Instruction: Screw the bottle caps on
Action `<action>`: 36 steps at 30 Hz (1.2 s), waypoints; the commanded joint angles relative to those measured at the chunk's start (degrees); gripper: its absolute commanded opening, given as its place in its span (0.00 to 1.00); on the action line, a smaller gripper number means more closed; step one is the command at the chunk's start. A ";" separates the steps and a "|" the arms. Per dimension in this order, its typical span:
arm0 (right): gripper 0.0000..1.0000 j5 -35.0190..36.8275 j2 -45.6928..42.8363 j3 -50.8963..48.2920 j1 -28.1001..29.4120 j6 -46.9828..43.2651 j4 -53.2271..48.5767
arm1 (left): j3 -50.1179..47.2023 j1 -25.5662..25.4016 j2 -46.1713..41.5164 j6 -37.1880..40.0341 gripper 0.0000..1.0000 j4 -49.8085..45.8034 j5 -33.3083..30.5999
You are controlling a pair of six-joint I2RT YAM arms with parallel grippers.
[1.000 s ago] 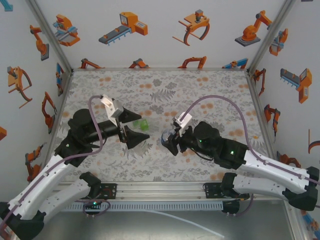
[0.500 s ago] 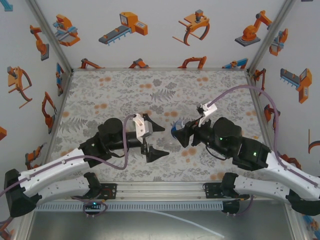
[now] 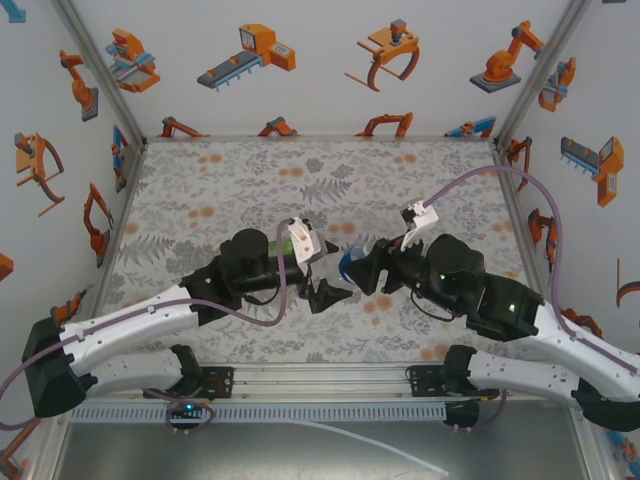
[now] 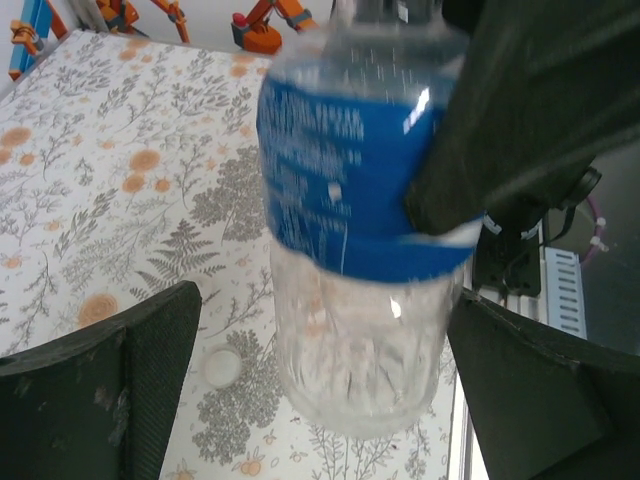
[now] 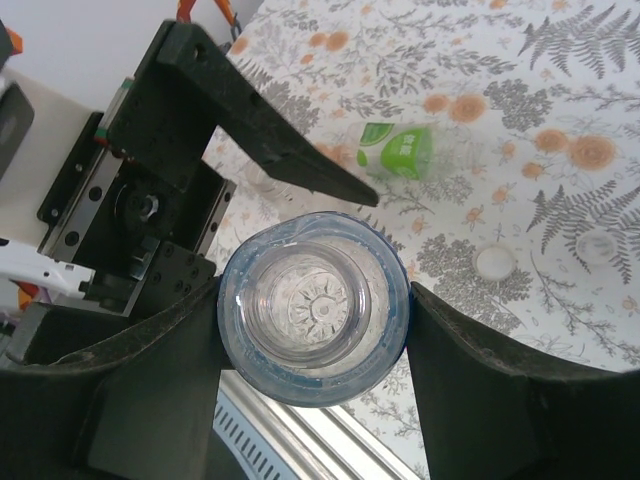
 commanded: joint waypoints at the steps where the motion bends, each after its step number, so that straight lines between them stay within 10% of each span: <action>1: 0.23 -3.63 0.75 1.77 -0.13 0.19 3.37 | 2.56 -0.37 1.00 -2.25 0.96 2.77 1.89; 21: 0.23 -5.71 0.61 4.36 -0.13 0.49 3.11 | 2.85 -0.37 2.30 0.21 0.81 1.29 9.62; 36: 0.23 -6.00 0.90 4.77 -0.15 1.84 2.33 | 2.76 -0.31 0.63 0.67 0.50 -1.21 7.60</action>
